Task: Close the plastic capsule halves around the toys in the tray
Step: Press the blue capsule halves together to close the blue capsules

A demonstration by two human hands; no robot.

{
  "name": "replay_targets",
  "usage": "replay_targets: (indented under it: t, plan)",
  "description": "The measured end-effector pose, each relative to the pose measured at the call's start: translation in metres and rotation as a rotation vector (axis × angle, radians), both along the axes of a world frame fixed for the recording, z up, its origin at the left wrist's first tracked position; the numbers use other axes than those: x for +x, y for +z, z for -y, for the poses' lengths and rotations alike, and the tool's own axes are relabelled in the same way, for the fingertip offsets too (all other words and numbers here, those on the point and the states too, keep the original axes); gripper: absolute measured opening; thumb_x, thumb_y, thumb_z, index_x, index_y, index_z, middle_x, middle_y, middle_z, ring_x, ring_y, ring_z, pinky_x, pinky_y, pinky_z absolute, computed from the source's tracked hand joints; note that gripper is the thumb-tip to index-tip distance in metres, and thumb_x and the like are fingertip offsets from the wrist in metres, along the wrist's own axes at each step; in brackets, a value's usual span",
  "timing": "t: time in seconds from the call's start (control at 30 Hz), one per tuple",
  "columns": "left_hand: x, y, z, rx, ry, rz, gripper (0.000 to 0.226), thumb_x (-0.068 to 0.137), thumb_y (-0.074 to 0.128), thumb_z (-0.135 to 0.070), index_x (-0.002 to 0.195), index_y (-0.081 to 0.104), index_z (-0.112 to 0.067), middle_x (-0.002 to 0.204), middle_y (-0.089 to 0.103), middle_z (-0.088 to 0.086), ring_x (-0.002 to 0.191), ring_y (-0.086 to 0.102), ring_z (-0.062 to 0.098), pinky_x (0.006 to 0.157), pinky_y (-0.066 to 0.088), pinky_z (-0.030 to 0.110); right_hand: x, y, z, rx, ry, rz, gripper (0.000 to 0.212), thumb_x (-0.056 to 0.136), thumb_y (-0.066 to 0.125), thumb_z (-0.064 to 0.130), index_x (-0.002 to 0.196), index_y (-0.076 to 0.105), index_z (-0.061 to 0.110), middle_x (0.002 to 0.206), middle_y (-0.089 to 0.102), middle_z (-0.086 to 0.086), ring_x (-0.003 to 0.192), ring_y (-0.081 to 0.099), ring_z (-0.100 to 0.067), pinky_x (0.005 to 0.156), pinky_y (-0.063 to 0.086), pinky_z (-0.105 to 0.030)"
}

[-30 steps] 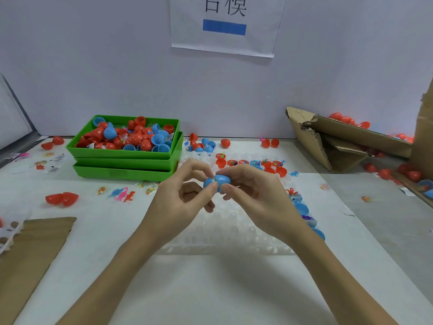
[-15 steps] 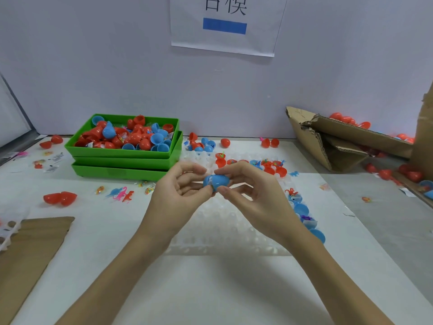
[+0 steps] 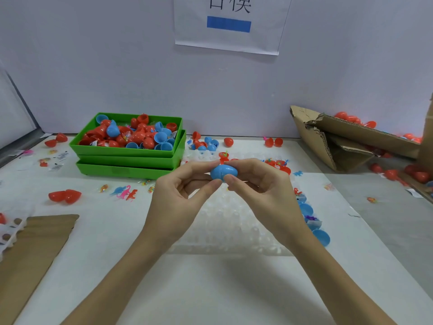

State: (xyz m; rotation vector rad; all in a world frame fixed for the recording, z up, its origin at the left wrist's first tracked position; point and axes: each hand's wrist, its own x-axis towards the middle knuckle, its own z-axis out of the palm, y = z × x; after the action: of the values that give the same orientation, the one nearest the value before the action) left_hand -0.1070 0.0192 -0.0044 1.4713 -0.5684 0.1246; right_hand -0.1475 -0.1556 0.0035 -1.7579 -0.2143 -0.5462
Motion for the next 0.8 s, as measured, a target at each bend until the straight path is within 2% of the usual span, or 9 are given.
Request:
replay_targets:
  t: [0.3,0.47,0.63,0.8]
  plan:
    - [0.0,-0.001,-0.001,0.031,0.048,0.126,0.037,0.083,0.081,-0.015,0.119,0.075,-0.02,0.107,0.079,-0.009,0.099,0.077,0.015,0.085,0.059,0.018,0.0,0.0,0.0,0.015,0.025,-0.001,0.025,0.092,0.073,0.013,0.117,0.074,0.016,0.107,0.077,0.007,0.098,0.074,-0.014,0.082,0.059,-0.022]
    - [0.003,-0.005,-0.003,0.065,0.08,0.218,0.037,0.082,0.083,-0.012,0.119,0.076,-0.015,0.111,0.078,-0.005,0.101,0.076,0.02,0.088,0.06,0.024,0.0,-0.005,-0.003,0.025,0.021,0.004,0.032,0.094,0.069,0.008,0.126,0.072,0.011,0.114,0.077,0.002,0.098,0.075,-0.013,0.085,0.061,-0.025]
    - [0.004,-0.009,-0.002,0.145,0.144,0.27,0.037,0.082,0.085,-0.011,0.119,0.077,-0.014,0.109,0.077,-0.005,0.097,0.077,0.013,0.087,0.061,0.023,0.002,-0.012,-0.006,0.002,0.011,-0.01,0.033,0.096,0.067,0.007,0.129,0.069,0.008,0.117,0.076,0.0,0.102,0.074,-0.01,0.087,0.061,-0.027]
    - [0.005,-0.011,-0.002,0.144,0.151,0.242,0.036,0.081,0.086,-0.01,0.115,0.077,-0.019,0.106,0.078,-0.006,0.092,0.077,0.011,0.086,0.061,0.024,0.003,-0.015,-0.009,-0.087,-0.045,-0.003,0.036,0.095,0.07,0.01,0.13,0.068,0.016,0.116,0.075,0.007,0.101,0.073,-0.002,0.087,0.06,-0.023]
